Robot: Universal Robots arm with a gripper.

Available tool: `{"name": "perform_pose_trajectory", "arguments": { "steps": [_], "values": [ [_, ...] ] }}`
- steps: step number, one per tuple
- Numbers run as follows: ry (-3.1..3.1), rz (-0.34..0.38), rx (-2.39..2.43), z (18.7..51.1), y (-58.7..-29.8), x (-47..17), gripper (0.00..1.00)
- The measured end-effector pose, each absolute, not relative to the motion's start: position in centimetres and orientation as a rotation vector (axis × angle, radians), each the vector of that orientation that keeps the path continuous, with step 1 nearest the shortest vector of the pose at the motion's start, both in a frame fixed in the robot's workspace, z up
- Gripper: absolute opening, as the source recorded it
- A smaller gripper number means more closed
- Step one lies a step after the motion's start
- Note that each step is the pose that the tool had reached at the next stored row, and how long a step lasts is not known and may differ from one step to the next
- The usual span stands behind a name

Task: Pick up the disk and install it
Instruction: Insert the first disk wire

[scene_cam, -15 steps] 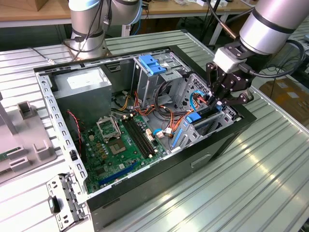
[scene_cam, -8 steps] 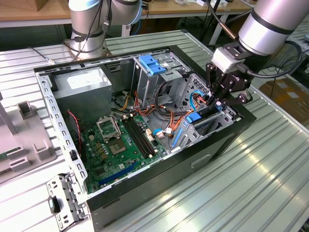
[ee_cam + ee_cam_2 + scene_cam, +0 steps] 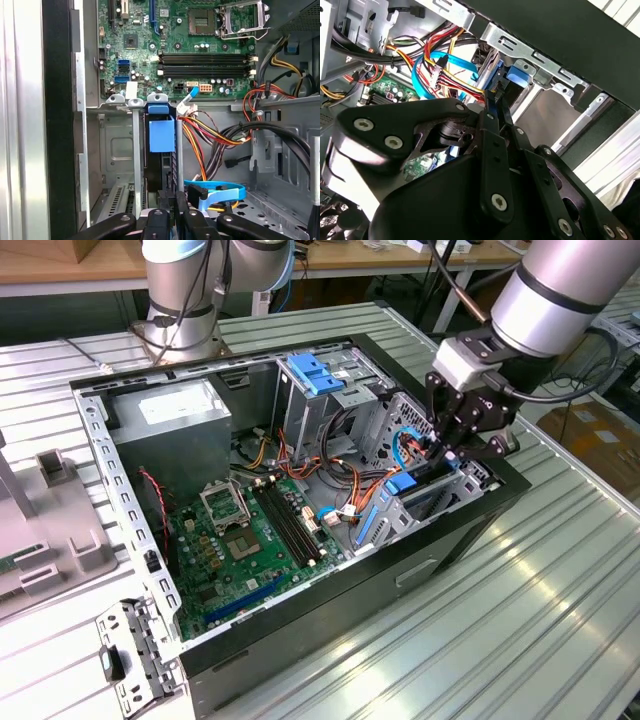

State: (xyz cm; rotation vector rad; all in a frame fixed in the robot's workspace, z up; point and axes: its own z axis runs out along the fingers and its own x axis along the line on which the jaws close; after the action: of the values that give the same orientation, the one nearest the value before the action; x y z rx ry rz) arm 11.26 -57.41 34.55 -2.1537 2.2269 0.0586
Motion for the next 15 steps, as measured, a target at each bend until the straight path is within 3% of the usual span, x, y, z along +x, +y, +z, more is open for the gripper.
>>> {"name": "perform_pose_trajectory", "arguments": {
  "steps": [15],
  "values": [
    [2.236,0.059,-2.143,34.39,-57.41,11.26,0.17]
  ]
}}
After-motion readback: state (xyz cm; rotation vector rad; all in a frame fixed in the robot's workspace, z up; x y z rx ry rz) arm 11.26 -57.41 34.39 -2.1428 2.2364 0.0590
